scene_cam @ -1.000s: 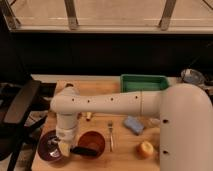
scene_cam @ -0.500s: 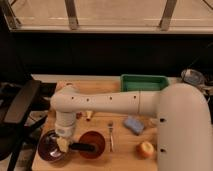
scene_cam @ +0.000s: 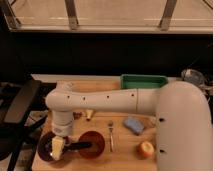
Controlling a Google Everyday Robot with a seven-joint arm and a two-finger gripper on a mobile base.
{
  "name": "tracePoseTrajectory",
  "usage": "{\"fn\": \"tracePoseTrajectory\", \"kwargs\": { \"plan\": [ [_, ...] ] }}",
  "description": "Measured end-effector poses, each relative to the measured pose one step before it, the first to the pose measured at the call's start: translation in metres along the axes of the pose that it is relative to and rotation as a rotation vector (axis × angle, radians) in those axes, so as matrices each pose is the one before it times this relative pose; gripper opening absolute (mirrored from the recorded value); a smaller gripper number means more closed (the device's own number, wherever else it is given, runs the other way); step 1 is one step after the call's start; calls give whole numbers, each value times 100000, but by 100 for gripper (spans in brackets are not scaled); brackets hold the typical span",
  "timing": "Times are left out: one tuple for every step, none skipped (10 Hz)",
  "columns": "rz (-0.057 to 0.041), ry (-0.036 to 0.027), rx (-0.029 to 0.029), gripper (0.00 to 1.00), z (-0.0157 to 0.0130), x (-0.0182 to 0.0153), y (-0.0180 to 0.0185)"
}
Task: Place brush in purple bowl
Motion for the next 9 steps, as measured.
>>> {"fn": "tracePoseTrajectory", "kwargs": {
  "plan": [
    [5717,836,-4272,80,-1175,-481,-27],
    [9896,3026,-3188,80,-977,-491,363],
    [11564,3894,-2451,80,-933,-460,555],
    [13400,4837,-2432,80,-964,-550,832],
    [6803,2432,-1139,80,-472,-220,431],
    [7317,2746,-1137,80,-530,-201,458],
    [3183,1180,-441,80,-229,-77,242],
    [1853,715,-174,80,-130,-14,77],
    [100,49,3,80,-1,0,16]
  ]
}}
